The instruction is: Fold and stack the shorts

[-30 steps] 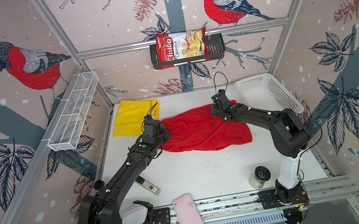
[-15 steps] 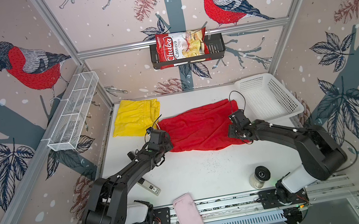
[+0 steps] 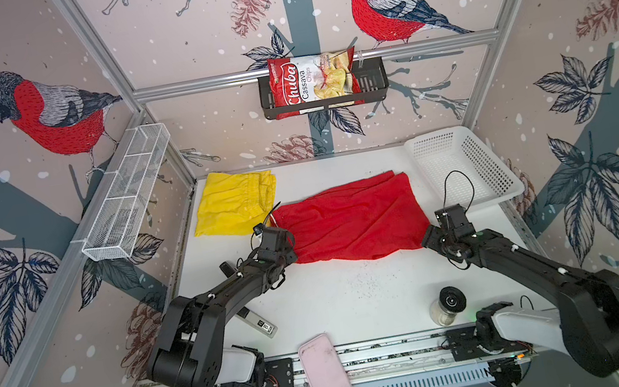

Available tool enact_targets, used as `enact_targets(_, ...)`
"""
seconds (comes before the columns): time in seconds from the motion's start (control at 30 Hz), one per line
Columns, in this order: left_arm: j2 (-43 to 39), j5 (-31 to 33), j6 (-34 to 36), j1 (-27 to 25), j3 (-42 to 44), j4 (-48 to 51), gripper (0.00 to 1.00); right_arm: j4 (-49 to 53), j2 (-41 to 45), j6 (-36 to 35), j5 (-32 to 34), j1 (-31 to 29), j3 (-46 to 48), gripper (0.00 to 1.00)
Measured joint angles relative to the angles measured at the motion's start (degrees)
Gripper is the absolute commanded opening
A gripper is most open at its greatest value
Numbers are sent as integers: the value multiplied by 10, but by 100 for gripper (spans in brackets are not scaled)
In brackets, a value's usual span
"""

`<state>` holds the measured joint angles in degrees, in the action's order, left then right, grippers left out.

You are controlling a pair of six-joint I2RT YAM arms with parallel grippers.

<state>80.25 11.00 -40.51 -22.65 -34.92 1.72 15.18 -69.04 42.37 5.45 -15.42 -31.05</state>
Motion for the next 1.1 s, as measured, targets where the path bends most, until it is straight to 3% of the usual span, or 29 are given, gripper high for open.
enact_targets(0.3,4,10,-2,0,-2,3,55,-46,-94,10,-45,-7,-34,76)
enact_targets(0.37,8,10,-2,0,-4,3,54,-45,-109,10,-44,-7,-38,72)
enact_targets(0.4,9,10,-2,0,-5,3,53,-50,-115,9,-43,-7,-41,64)
enact_targets(0.43,9,10,-2,0,-5,4,51,-53,-121,5,-41,-5,-44,47)
enact_targets(0.47,9,10,-2,0,-4,4,46,-57,-128,-3,-41,-2,-46,23)
enact_targets(0.5,9,12,-6,0,-3,3,40,-57,-135,-3,-41,3,-49,11)
enact_targets(0.57,9,17,-10,0,0,6,31,-56,-147,-5,-39,14,-58,1)
enact_targets(0.63,9,25,-11,2,1,9,26,-50,-156,-8,-37,24,-73,0)
enact_targets(0.97,-1,60,-12,13,31,21,25,-8,-192,-84,59,24,-181,0)
enact_targets(1.03,-1,62,-12,14,39,21,25,-1,-201,-94,78,17,-178,7)
enact_targets(1.1,-2,63,-12,15,45,23,23,1,-216,-100,94,7,-176,22)
